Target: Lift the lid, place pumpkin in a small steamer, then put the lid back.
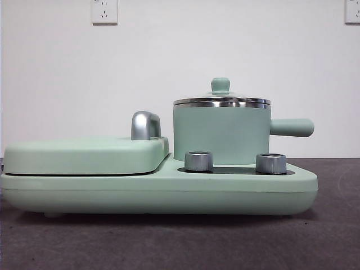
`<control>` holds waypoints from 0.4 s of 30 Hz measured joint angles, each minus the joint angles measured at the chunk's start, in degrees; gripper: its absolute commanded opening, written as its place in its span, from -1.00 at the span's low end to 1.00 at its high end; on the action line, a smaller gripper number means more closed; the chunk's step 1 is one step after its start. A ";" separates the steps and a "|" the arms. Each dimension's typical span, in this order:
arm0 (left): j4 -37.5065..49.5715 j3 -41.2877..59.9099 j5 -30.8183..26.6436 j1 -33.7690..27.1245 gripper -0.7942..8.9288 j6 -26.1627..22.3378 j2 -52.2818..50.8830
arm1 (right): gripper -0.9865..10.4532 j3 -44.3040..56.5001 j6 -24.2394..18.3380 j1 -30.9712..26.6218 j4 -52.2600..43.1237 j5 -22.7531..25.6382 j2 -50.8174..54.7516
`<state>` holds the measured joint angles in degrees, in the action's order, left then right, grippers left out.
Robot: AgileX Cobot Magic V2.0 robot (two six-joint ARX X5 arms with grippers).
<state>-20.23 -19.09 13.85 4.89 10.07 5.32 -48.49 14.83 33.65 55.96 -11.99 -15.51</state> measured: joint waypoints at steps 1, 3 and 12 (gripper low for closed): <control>2.38 2.32 0.00 -1.27 -0.79 -0.52 -1.18 | -0.77 0.00 0.00 0.00 0.00 0.02 0.00; 4.83 6.14 -0.02 -2.91 -0.79 -1.53 -2.97 | -0.77 0.00 0.00 0.00 0.00 0.02 0.00; 5.31 13.49 -8.76 -4.61 -0.79 -2.21 -4.26 | -0.77 0.00 0.00 0.00 0.00 0.02 0.00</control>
<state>-14.92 -5.61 5.08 0.27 7.86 1.06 -48.49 14.83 33.65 55.96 -11.97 -15.51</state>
